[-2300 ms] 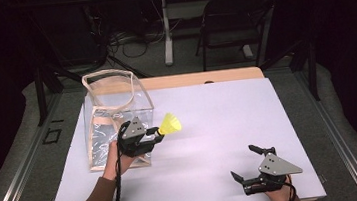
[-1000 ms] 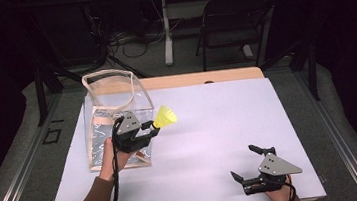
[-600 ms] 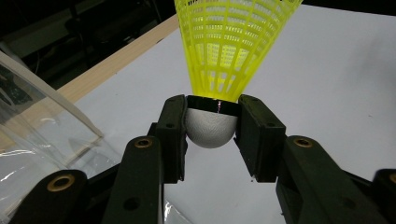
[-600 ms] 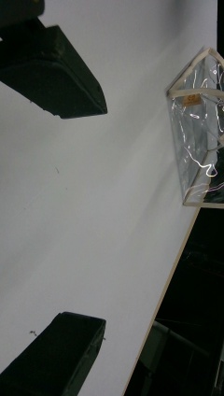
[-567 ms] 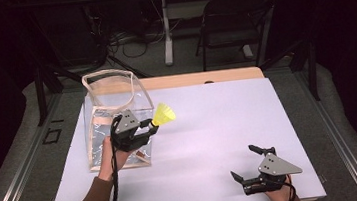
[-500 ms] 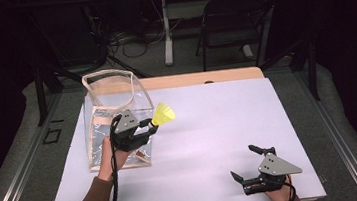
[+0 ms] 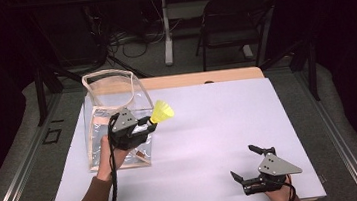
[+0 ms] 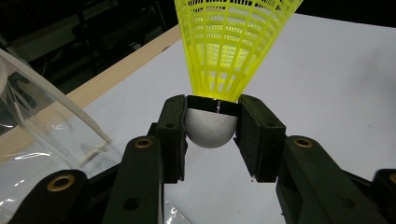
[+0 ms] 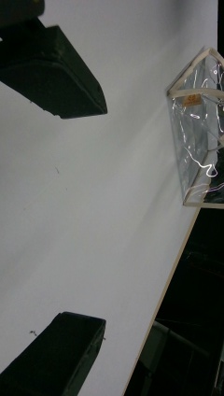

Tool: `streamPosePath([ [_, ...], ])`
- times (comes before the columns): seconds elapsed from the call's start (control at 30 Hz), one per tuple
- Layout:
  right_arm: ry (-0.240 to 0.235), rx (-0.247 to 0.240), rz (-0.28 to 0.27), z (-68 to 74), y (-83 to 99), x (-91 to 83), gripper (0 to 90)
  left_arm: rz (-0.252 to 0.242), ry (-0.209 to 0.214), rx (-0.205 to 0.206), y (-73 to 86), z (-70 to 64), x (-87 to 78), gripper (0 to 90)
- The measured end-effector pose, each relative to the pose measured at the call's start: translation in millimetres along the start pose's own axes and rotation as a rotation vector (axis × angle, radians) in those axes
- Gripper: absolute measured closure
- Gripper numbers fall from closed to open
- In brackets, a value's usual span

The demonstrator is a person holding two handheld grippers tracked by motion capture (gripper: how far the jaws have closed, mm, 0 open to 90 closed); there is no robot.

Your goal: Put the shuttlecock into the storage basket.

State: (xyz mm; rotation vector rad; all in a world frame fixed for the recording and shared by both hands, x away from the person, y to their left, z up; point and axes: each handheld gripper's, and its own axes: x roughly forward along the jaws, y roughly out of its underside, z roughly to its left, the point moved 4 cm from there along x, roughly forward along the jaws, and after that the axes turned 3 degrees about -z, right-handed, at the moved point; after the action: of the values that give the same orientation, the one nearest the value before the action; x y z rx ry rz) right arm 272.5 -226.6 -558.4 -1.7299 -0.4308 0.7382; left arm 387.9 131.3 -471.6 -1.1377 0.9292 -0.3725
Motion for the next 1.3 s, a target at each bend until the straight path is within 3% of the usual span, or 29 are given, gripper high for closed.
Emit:
streamPosePath([
  [1.3, 0.002, 0.004, 0.005, -0.4, 0.9, 0.3, 0.0, -0.01, -0.017, -0.007, -12.6, 6.5, -6.3, 63.7],
])
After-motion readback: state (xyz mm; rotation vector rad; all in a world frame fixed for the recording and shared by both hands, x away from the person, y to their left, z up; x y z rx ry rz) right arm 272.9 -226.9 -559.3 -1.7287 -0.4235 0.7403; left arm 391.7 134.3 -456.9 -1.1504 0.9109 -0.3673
